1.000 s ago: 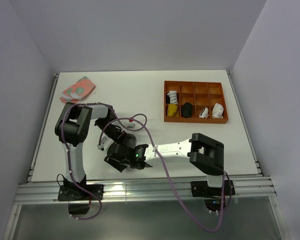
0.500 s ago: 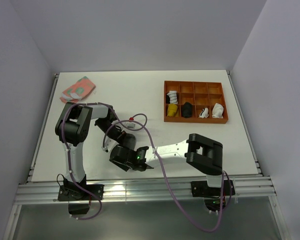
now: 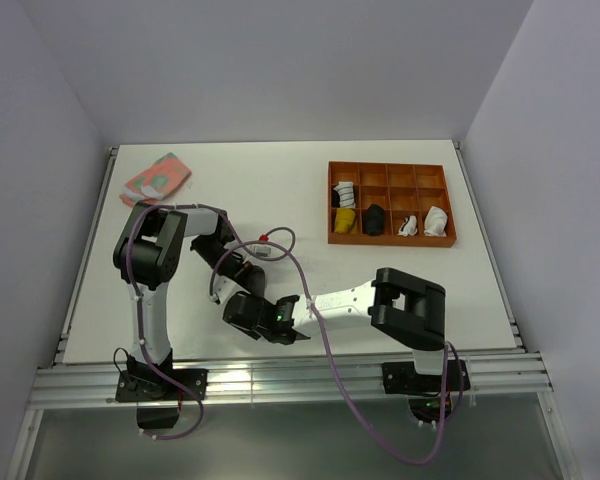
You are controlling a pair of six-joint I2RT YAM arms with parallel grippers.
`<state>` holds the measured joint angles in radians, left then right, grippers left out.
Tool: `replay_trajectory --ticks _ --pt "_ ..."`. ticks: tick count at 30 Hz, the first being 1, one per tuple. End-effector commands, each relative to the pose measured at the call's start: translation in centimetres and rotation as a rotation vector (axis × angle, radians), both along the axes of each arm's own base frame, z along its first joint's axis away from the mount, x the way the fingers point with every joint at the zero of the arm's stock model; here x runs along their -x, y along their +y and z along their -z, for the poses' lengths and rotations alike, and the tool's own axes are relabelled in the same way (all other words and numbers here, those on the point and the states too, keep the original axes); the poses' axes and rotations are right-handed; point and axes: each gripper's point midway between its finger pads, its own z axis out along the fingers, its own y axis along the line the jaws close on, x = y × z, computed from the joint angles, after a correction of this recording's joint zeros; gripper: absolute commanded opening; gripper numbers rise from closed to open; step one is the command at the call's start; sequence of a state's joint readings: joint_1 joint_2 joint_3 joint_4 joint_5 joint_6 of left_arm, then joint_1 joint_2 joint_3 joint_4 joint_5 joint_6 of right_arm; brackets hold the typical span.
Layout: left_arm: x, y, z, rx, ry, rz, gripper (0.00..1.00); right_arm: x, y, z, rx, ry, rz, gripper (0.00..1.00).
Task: Roll the socks
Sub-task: Roll the sock at the center of the board.
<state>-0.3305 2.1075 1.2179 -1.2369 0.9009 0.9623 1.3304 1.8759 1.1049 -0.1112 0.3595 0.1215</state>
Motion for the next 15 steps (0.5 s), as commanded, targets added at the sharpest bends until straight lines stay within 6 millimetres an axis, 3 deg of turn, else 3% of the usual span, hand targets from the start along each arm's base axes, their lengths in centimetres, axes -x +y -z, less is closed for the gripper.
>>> replay_trajectory --ticks 1,4,12,15 --pt "0.4 1.5 1.8 -0.033 -0.044 0.106 0.01 -2.8 -2.6 -0.8 0.079 -0.117 0.062 0.52" --pt "0.8 1.6 1.9 -0.037 -0.029 0.119 0.0 -3.1 -2.6 -1.8 0.073 -0.145 0.051 0.51" --pt "1.3 1.9 2.1 -0.043 -0.01 0.149 0.0 -2.1 -2.0 -1.0 0.07 -0.091 -0.018 0.49" --pt "1.3 1.9 2.0 -0.042 -0.008 0.151 0.0 -1.5 -1.5 -0.9 0.047 -0.063 -0.045 0.44"
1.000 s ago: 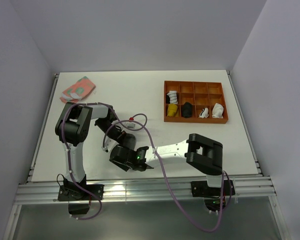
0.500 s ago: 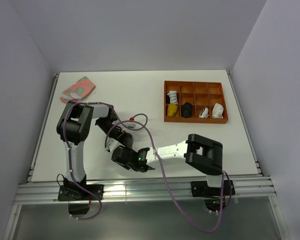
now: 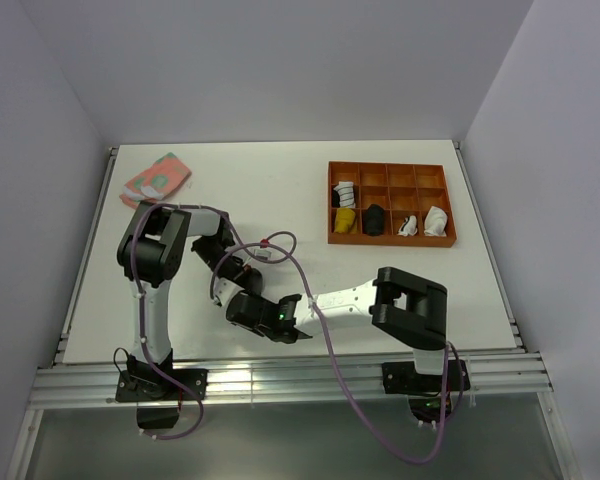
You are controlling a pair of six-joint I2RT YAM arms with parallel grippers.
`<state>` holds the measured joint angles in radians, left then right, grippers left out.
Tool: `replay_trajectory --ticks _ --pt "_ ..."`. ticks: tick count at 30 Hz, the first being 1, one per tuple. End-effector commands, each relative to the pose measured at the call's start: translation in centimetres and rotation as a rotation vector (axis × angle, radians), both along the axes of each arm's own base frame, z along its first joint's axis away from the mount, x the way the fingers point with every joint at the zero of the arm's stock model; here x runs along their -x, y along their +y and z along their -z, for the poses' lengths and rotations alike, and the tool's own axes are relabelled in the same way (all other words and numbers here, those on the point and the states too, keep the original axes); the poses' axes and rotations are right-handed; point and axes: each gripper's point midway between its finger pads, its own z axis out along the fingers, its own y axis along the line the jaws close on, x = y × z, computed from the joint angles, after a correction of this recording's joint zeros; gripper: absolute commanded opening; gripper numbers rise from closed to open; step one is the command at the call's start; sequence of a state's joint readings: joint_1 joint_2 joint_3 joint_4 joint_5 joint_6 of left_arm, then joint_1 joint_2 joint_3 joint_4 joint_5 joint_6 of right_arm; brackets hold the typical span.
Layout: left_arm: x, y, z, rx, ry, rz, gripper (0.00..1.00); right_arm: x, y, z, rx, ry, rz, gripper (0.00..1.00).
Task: Roll the socks
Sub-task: Roll the sock at the center of the board.
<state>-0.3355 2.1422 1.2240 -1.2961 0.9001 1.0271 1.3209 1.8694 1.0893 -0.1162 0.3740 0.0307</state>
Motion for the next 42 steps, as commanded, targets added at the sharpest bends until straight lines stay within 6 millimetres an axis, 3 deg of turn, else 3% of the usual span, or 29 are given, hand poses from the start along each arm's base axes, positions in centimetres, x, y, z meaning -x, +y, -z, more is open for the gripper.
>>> replay_trajectory --ticks 1,4,5,8,15,18,27,28,35,38,42 --pt "0.3 1.6 2.0 -0.049 -0.051 0.115 0.01 -0.6 -0.4 -1.1 -0.008 -0.016 -0.025 0.42" --pt "-0.2 1.4 2.0 -0.056 -0.062 0.108 0.0 0.4 0.3 -1.0 -0.03 0.034 -0.062 0.3" --pt "-0.3 1.3 2.0 -0.053 -0.064 0.103 0.0 0.6 0.3 -0.9 -0.032 0.051 -0.067 0.15" --pt "-1.3 0.8 1.9 -0.053 -0.101 0.073 0.01 2.0 0.6 -0.6 -0.049 0.133 -0.077 0.0" --pt "-5.9 -1.3 1.1 -0.061 -0.282 -0.099 0.06 4.2 -0.5 -0.6 0.002 0.301 -0.001 0.0" --pt "-7.9 -2.2 0.0 -0.032 -0.349 -0.179 0.13 4.8 -1.0 -1.1 -0.019 0.386 0.052 0.0" --pt "-11.9 -2.7 -2.5 0.024 -0.479 -0.342 0.2 4.3 -1.9 -2.6 -0.069 0.559 0.151 0.0" --pt "-12.0 -2.5 -2.7 0.025 -0.48 -0.357 0.22 4.7 -1.6 -2.9 -0.098 0.611 0.135 0.0" --pt "-14.1 -0.4 -3.6 0.032 -0.55 -0.474 0.21 2.3 -2.2 -3.8 -0.177 0.774 0.185 0.0" --pt "-15.4 1.2 -4.8 0.045 -0.63 -0.551 0.21 1.9 -1.9 -3.9 -0.188 0.847 0.174 0.0" --pt "-16.0 3.0 -6.3 0.066 -0.718 -0.62 0.23 0.0 -1.9 -4.2 -0.21 0.91 0.181 0.0"
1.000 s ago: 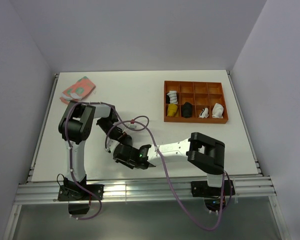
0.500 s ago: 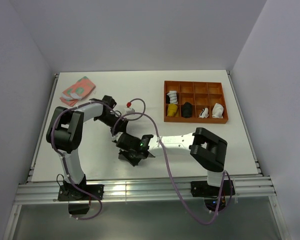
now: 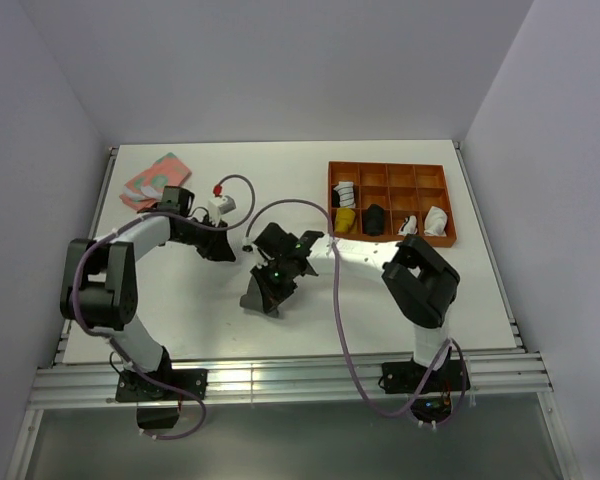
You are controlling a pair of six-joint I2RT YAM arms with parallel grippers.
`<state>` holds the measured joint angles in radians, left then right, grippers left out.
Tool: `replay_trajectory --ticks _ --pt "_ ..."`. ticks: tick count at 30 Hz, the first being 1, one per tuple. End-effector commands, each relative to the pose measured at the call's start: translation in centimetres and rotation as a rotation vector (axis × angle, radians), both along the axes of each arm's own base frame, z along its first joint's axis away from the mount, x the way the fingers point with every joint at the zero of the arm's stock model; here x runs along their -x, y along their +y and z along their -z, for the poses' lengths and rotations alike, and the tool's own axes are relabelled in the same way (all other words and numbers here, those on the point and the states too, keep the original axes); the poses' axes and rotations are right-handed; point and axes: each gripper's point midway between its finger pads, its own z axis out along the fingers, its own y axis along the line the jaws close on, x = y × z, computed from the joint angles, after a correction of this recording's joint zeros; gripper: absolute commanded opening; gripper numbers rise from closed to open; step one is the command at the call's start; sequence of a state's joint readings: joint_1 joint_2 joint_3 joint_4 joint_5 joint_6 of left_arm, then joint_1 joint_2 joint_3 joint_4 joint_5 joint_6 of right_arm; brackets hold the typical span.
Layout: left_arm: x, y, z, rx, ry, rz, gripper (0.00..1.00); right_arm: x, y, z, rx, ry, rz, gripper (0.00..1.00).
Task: Roll the socks
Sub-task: Roll the sock at the center of the board.
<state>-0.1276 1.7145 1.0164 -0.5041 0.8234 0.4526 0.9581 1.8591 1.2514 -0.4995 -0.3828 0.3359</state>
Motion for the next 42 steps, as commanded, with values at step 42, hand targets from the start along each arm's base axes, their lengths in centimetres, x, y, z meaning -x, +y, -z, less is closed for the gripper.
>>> replay_trajectory --ticks 42 --pt "9.1 -4.2 -0.5 -0.092 -0.561 0.5 0.46 -4.1 2.5 1.5 -0.169 0.484 0.041 0.02"
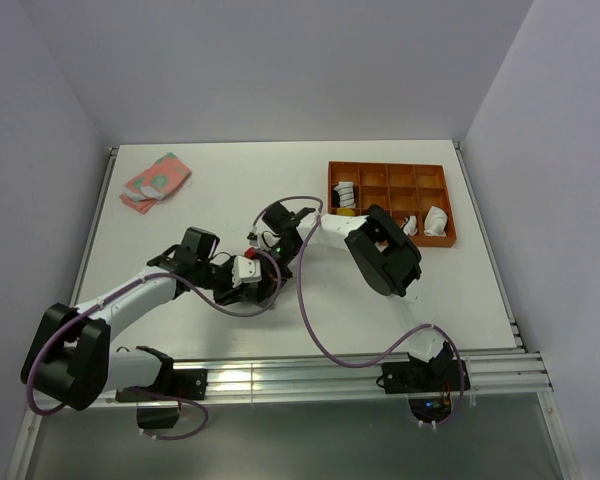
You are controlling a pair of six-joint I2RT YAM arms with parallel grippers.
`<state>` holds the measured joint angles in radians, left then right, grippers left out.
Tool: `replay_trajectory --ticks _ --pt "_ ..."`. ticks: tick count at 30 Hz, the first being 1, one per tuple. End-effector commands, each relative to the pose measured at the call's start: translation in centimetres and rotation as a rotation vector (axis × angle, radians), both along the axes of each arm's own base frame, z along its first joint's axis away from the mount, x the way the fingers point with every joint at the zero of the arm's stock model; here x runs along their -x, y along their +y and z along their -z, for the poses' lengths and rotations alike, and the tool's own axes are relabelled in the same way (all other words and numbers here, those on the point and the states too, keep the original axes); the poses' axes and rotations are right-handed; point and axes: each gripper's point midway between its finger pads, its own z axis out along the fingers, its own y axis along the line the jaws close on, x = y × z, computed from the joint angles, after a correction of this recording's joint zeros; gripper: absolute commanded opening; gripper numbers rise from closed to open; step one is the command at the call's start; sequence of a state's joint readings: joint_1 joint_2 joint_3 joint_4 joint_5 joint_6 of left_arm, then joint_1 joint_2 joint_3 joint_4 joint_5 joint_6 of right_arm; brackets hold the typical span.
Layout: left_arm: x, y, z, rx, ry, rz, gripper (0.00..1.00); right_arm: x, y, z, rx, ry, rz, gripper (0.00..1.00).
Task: Roll the socks
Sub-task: Roll the sock at the center of the board.
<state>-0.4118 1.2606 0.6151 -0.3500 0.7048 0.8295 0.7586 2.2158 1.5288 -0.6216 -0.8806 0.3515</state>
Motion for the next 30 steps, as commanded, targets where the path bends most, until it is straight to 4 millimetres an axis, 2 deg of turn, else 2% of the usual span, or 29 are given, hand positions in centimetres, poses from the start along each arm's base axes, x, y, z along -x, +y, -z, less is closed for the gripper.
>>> replay_trajectory --ticks 1,11,21,24,28,29,30 --pt "-0.1 -0.7 0.0 0.0 -0.035 0.04 0.46 -0.7 0.4 0.1 -0.012 -0.01 0.006 0.02" --pt "0.3 -1.2 1.5 -0.03 0.012 0.074 0.45 -0.6 0.0 0.4 -0.012 -0.01 0.004 0.01" --pt "-0.4 -1.0 3.7 -0.074 0.074 0.038 0.4 -0.4 -0.1 0.2 -0.033 -0.012 0.004 0.02" --pt "-0.8 -1.1 3.7 -0.078 0.079 0.018 0.39 -0.2 -0.1 -0.2 -0.049 -0.019 0.007 0.03" --pt "-0.7 -0.9 4.2 -0.1 0.111 0.005 0.36 -0.1 -0.6 -0.8 -0.047 -0.058 0.027 0.13" --pt "-0.6 -0.8 4.2 -0.108 0.125 0.003 0.35 -0.3 -0.6 -1.7 -0.052 -0.077 0.04 0.15" --pt "-0.5 -0.8 4.3 -0.111 0.135 0.003 0.32 -0.8 -0.8 -1.5 -0.032 -0.12 0.059 0.21"
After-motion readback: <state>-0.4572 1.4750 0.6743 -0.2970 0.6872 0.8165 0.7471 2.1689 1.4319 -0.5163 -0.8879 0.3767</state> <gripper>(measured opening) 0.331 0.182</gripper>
